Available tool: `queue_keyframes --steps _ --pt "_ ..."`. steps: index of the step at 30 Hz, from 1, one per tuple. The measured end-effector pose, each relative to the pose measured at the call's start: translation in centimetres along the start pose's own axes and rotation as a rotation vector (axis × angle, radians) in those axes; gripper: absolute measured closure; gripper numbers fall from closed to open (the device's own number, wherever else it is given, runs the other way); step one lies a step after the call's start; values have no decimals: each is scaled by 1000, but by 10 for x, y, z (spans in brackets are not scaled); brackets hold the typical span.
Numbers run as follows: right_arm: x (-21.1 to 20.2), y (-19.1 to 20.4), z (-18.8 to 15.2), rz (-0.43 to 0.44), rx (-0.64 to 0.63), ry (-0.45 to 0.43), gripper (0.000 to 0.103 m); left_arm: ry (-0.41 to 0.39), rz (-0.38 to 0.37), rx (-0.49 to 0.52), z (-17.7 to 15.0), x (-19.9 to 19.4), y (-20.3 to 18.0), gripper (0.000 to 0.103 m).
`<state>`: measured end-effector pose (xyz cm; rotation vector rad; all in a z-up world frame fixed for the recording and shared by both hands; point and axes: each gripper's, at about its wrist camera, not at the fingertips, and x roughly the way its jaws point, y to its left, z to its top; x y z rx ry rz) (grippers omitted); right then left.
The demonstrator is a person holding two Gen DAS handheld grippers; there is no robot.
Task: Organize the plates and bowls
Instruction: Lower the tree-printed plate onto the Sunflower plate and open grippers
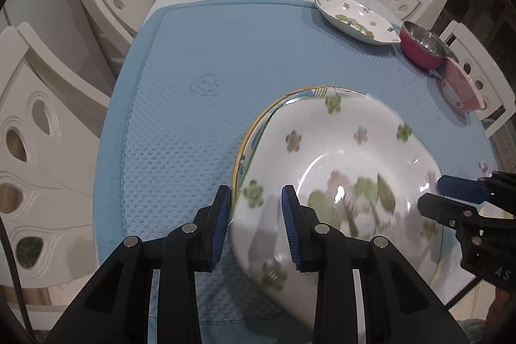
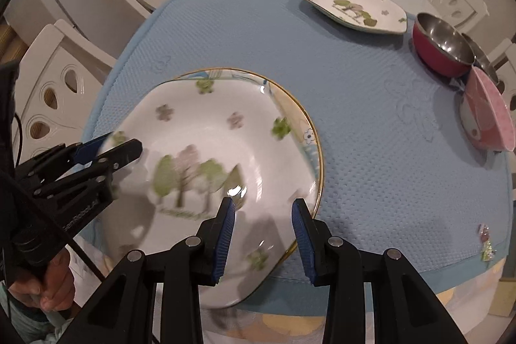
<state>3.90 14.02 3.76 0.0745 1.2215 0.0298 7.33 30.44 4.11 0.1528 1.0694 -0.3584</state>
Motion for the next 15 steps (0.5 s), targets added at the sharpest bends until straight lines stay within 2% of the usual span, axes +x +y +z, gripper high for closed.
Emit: queue_keyframes --steps 4,10,15 --pt "-8 -9 1 -26 25 -28 67 -17 115 61 5 -9 -11 68" --pt "-12 -40 0 -28 131 -39 67 8 29 8 8 -11 -7 67" --pt "-11 -47 -3 12 187 -18 67 -18 60 34 11 -17 -11 67"
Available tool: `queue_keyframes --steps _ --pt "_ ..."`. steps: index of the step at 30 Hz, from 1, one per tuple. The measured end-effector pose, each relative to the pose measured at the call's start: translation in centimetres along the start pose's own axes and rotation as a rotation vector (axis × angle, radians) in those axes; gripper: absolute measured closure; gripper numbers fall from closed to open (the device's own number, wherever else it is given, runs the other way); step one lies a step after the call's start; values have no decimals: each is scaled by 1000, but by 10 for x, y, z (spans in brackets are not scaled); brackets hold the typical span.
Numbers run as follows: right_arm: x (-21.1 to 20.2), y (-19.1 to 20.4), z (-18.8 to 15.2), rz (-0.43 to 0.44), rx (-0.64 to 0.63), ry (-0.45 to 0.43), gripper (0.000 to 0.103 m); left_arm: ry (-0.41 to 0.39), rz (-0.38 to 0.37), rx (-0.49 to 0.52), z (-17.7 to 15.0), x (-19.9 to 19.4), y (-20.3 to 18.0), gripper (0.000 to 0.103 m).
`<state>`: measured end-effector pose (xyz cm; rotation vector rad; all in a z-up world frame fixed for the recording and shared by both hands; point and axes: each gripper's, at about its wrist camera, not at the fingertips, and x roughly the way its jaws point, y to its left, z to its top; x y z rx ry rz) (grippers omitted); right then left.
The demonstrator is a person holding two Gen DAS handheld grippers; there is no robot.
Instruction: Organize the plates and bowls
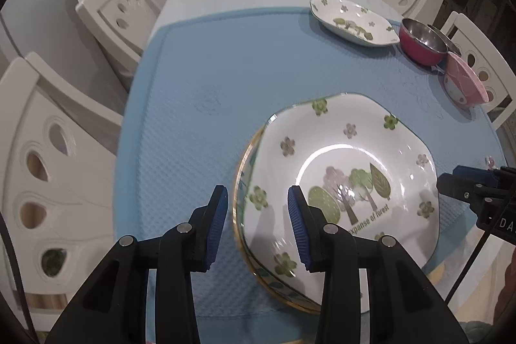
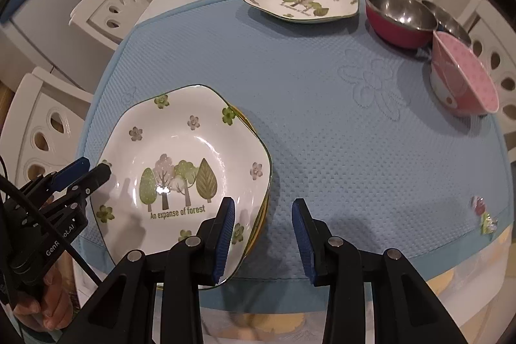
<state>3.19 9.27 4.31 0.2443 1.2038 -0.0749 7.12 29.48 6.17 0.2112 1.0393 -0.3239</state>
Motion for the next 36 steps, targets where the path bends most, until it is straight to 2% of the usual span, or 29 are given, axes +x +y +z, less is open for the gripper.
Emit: queue_keyframes --steps 7,13,15,17,18,20,24,26,27,28,29,30,36 --pt "-8 -17 16 34 60 -46 67 -69 17 -21 35 -12 17 67" --pt "-20 -36 64 34 108 -119 67 -156 28 28 95 -15 16 65" --pt "-22 -42 83 42 138 -141 63 -179 18 41 116 -14 13 57" --pt "-23 -50 102 54 178 -168 54 -211 -13 56 145 -8 9 36" --pt "-24 -52 109 58 195 -182 50 -223 -27 63 153 -7 6 32" --pt "-21 -59 124 57 238 -200 50 -236 -66 88 176 4 -3 31" --pt "7 -77 147 68 385 -169 50 -180 -176 119 219 46 -19 31" --pt "26 -85 154 72 448 -147 50 -126 -273 122 239 76 -28 33" --pt "34 -89 157 70 466 -138 50 -106 -303 123 244 86 -31 34" --pt "42 -92 160 71 483 -126 50 -77 -333 121 249 101 -34 41" --pt "52 -97 163 78 508 -117 50 -47 -353 118 255 116 -38 47" --pt "57 -100 165 79 523 -116 50 -22 -373 114 260 129 -42 49" --pt "85 -113 188 79 539 -138 50 67 -439 98 284 195 -60 53"
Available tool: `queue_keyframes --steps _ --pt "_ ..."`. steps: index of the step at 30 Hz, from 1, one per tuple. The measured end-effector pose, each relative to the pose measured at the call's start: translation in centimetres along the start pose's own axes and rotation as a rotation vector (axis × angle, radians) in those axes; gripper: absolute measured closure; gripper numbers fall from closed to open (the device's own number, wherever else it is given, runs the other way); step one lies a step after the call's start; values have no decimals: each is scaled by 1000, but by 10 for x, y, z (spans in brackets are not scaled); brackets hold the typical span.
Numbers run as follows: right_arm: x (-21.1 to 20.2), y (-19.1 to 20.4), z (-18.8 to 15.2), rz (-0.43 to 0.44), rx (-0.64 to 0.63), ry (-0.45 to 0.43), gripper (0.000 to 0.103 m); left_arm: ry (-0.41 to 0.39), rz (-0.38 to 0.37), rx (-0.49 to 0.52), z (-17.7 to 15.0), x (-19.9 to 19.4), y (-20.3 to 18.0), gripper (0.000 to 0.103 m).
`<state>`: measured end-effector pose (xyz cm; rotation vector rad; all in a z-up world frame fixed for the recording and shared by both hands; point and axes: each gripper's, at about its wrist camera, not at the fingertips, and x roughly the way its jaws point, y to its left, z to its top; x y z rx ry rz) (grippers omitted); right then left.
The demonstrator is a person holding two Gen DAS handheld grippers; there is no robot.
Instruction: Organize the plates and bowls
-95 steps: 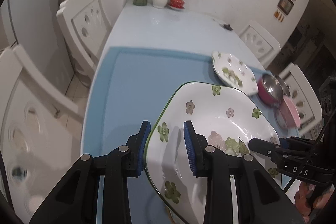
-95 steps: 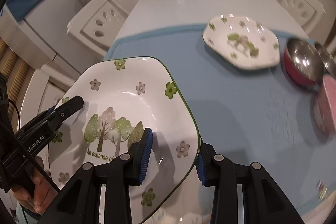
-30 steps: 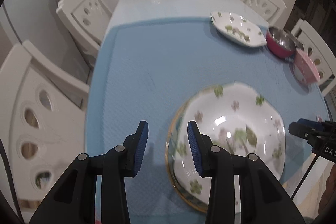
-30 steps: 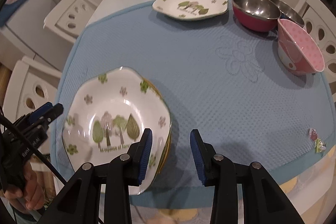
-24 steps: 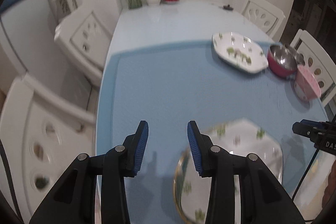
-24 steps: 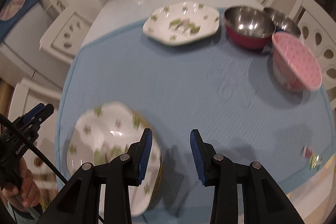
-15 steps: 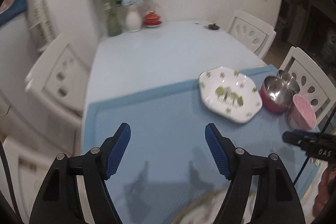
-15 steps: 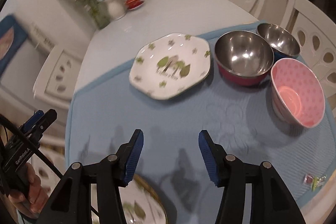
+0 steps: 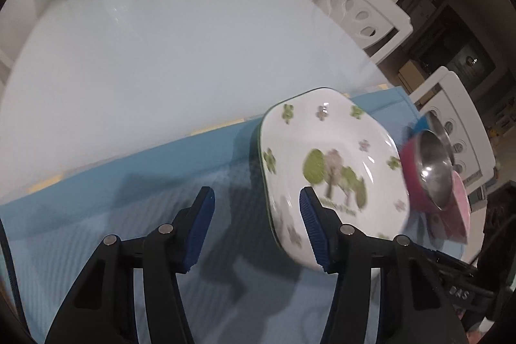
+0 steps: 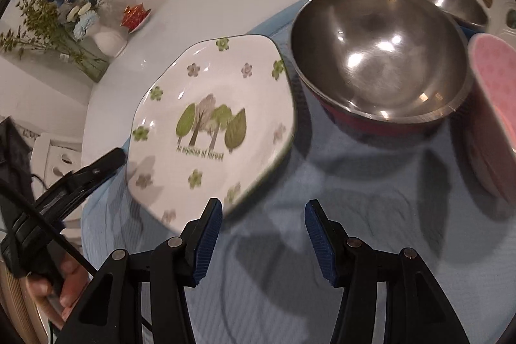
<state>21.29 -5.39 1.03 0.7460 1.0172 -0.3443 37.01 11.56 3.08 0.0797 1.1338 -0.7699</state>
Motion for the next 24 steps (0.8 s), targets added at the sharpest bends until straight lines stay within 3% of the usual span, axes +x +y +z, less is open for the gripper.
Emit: queue_keyframes --steps 10,13,16,18,24 --pt "28 10 20 -6 -97 -64 67 -12 -91 34 32 37 1 56" --pt "32 15 22 -26 -167 -72 68 -15 -129 51 37 45 0 76" --pt "30 20 19 -33 -256 -75 68 -47 -76 108 27 37 -6 76" --pt "29 22 16 -35 -311 -68 68 -47 -79 116 17 27 -4 76" --pt "29 48 -5 1 -487 -38 69 -43 -29 29 -30 -10 29 76"
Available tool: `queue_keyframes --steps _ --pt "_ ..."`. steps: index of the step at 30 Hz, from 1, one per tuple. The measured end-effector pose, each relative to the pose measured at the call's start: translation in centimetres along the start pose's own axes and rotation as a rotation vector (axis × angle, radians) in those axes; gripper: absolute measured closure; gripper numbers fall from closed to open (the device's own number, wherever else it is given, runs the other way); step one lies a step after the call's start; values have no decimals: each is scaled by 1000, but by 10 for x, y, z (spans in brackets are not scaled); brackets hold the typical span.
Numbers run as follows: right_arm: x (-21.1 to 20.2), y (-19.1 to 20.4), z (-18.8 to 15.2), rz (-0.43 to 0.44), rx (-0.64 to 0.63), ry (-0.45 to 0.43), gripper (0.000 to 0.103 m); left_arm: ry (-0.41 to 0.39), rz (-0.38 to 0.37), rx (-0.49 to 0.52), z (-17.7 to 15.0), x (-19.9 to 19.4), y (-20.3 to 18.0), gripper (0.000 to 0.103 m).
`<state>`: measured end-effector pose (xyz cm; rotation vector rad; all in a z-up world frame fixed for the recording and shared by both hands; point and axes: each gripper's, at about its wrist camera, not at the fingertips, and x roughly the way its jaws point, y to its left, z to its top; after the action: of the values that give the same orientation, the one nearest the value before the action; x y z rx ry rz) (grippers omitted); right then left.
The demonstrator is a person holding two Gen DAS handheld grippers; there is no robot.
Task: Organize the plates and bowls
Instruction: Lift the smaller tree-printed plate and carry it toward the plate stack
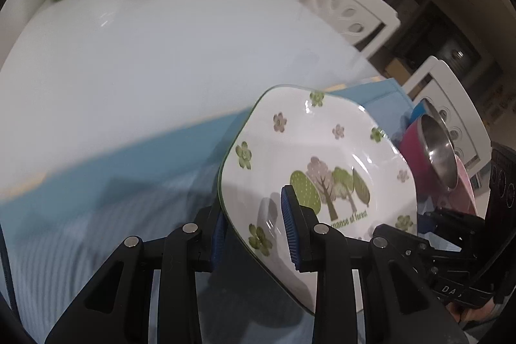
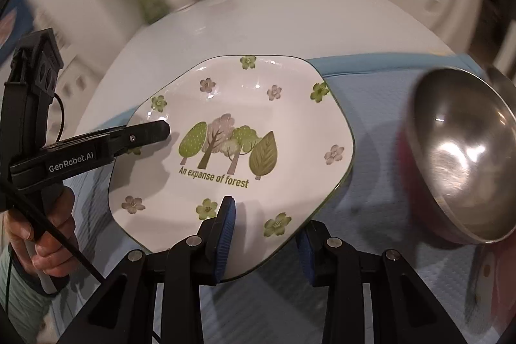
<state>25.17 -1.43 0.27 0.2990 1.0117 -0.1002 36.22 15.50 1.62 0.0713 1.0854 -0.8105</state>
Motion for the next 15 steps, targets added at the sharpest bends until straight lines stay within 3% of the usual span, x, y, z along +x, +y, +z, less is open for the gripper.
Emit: queue_keyframes --steps 5,7,11,15 --pt "3 38 -10 85 -100 32 69 -20 63 -85 -22 -29 28 76" --pt "5 44 -15 131 -115 57 69 -5 52 -110 -33 -35 36 76" --pt "16 23 -10 203 12 110 69 -3 79 -109 -39 -40 39 76" --pt "27 6 4 258 105 96 69 -13 71 -116 -31 -27 38 73"
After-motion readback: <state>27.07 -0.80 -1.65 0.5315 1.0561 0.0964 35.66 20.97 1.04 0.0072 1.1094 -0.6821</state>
